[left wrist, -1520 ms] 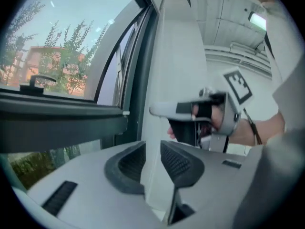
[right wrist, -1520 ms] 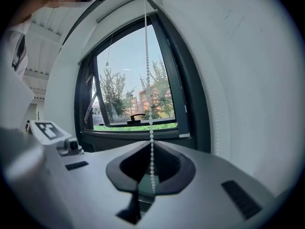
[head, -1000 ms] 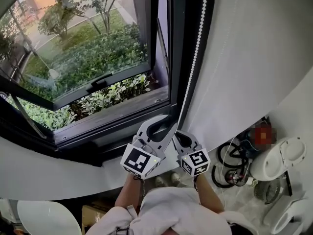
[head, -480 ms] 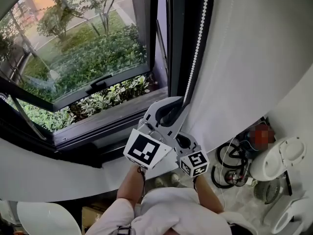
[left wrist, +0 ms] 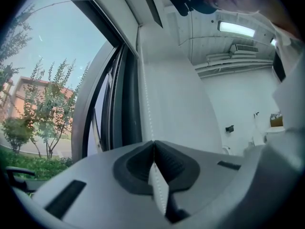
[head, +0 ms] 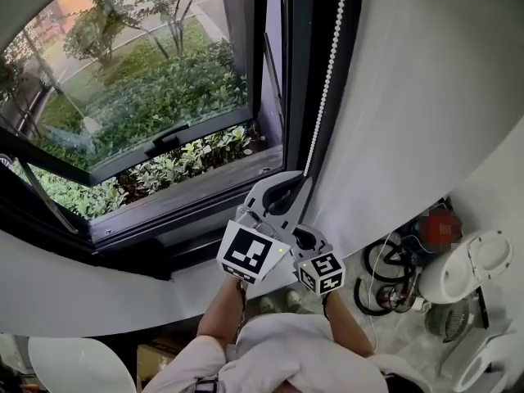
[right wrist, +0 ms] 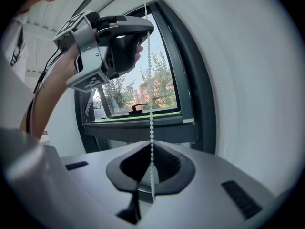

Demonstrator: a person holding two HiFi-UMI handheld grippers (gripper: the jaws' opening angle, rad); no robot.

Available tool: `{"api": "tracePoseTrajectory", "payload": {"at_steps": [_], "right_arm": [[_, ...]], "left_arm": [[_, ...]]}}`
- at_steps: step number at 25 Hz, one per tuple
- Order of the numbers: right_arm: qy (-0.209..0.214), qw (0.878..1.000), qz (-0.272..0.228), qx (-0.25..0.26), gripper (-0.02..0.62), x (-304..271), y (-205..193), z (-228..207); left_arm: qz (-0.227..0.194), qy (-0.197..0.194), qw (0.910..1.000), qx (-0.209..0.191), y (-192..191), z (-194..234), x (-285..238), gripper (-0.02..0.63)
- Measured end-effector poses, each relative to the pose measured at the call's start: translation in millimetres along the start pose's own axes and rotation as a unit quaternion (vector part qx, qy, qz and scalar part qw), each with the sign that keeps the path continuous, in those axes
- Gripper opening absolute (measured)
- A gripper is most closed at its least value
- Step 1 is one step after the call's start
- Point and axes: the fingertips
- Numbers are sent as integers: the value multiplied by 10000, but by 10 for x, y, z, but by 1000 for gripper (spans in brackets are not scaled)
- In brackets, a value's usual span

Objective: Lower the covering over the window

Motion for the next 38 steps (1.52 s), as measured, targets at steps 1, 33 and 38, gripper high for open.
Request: {"api": "tracePoseTrajectory", "payload": {"at_steps": [1, 33, 38], "right_arm": [[-6, 10000, 53, -10, 6, -17, -42, -12], [-447, 9860, 1570, -353, 8, -240, -1288, -461], [-495, 9815, 1808, -399, 8, -226, -1517, -508]], "left_arm": [[38, 1, 10000, 23, -45, -13, 5, 15], [1136, -267, 9907, 705, -1343, -533, 146, 15], [1297, -270, 9879, 808, -1548, -630, 202, 15]]}}
Point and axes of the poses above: the fingertips, and each gripper's own axes: x backward along the fingers, z to its left, y out of its top, and after that the axes turned 14 degrees about -x, right-handed
